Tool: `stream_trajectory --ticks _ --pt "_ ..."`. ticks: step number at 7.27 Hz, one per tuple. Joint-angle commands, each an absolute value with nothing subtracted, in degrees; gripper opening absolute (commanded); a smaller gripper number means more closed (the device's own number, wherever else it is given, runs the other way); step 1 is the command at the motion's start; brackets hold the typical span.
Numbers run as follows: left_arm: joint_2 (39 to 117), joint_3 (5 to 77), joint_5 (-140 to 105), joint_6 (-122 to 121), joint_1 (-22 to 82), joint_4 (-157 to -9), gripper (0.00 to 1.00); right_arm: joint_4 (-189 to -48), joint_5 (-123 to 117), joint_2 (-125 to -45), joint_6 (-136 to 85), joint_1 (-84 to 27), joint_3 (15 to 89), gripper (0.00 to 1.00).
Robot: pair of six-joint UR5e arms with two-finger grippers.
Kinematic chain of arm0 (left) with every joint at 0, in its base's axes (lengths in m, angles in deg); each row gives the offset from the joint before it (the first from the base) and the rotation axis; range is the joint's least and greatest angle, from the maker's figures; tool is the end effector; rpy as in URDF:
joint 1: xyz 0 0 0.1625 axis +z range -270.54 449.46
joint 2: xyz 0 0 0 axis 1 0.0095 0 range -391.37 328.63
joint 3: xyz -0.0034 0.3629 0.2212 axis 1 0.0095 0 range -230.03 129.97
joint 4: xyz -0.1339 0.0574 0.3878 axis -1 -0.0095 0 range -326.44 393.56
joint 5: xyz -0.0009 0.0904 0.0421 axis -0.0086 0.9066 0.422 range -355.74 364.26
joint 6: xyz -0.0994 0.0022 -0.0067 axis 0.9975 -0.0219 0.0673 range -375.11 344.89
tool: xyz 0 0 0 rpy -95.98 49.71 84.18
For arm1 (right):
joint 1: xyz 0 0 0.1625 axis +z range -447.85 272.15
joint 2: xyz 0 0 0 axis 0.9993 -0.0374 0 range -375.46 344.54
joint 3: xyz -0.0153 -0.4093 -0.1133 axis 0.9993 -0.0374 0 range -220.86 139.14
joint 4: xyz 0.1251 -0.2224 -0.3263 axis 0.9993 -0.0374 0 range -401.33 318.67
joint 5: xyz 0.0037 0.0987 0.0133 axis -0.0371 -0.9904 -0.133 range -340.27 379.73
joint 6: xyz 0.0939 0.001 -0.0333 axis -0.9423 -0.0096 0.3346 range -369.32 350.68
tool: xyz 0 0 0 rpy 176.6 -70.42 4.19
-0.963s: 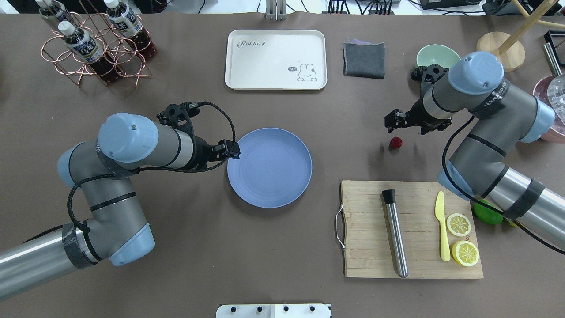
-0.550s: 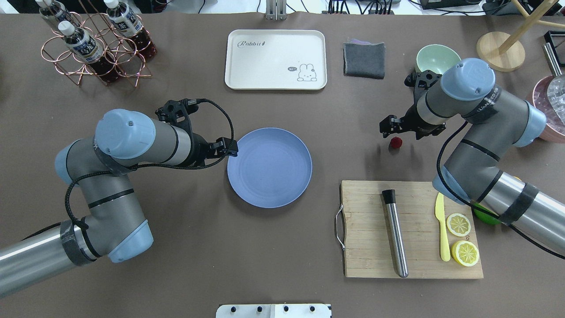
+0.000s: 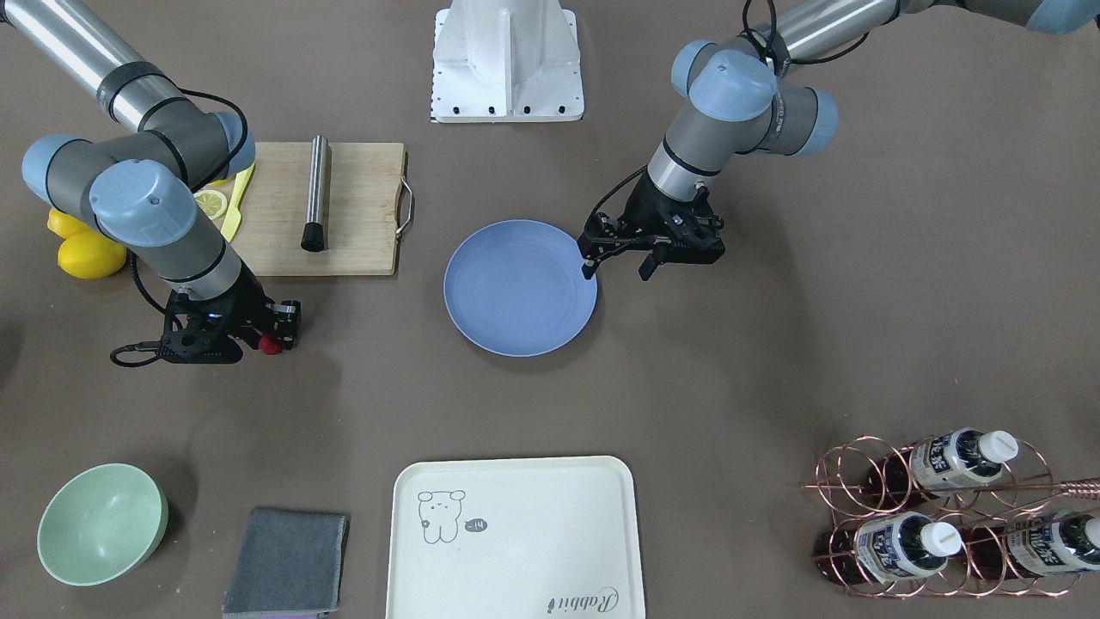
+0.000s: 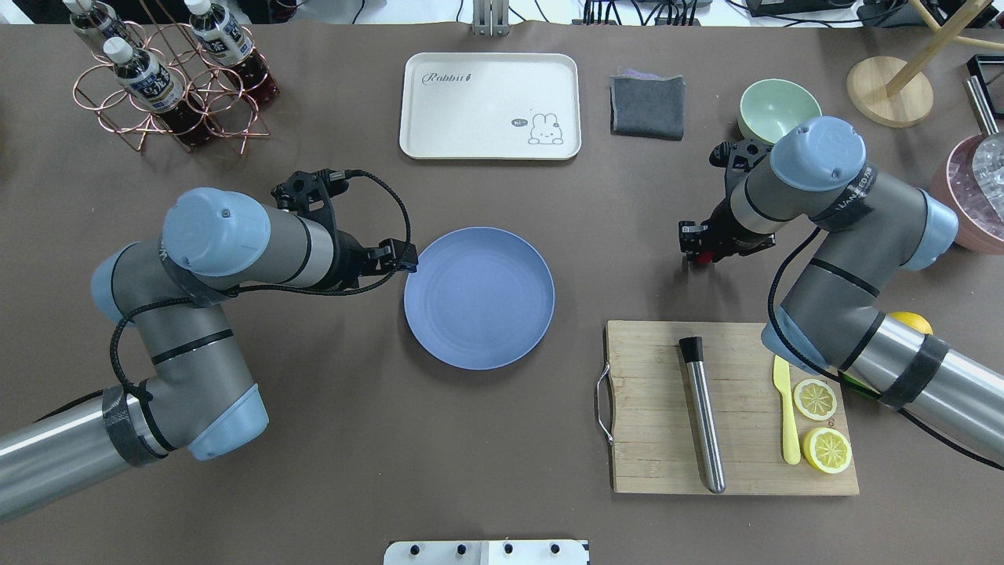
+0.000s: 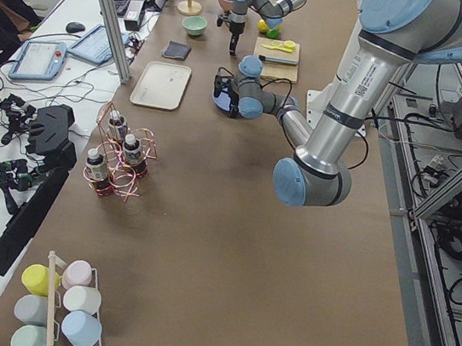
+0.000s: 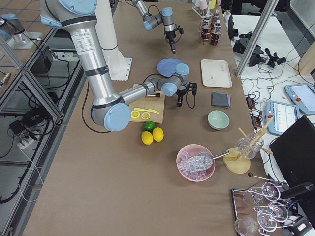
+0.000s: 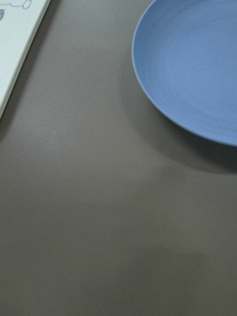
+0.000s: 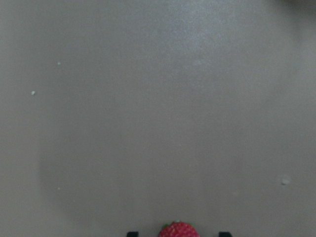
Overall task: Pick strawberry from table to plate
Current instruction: 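Carry the strawberry with the right gripper over the blue plate while the left arm withdraws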
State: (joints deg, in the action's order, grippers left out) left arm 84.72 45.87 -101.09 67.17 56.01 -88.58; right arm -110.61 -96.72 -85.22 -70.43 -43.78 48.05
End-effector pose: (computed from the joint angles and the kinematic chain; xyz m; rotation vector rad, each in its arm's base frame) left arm 0.4830 -0.4472 0.2886 0.1672 1.1276 -0.2496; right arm -0.4059 -0.5170 0.4372 0.0501 -0.8118 0.0897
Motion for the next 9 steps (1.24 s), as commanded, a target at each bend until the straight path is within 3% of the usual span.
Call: stream_trajectory --ticks 1,3,6,9 --pt "81.77 46.38 -101.73 59.13 51.25 -88.52 0.98 -110.76 -96.72 -84.98 -70.49 -43.91 48.52 0.00" --pt "77.98 47.70 -101.74 43.75 45.98 -88.43 0.98 -111.46 -96.99 -84.98 -70.58 -43.47 51.14 0.00" --pt "77.88 48.06 -111.11 43.16 35.18 -85.79 0.98 -125.33 -96.55 -76.04 -72.93 -44.86 56.17 0.00" --pt "69.82 47.71 -119.98 24.17 25.51 -84.83 0.98 -126.23 -87.27 -69.79 -82.15 -54.86 56.18 0.00"
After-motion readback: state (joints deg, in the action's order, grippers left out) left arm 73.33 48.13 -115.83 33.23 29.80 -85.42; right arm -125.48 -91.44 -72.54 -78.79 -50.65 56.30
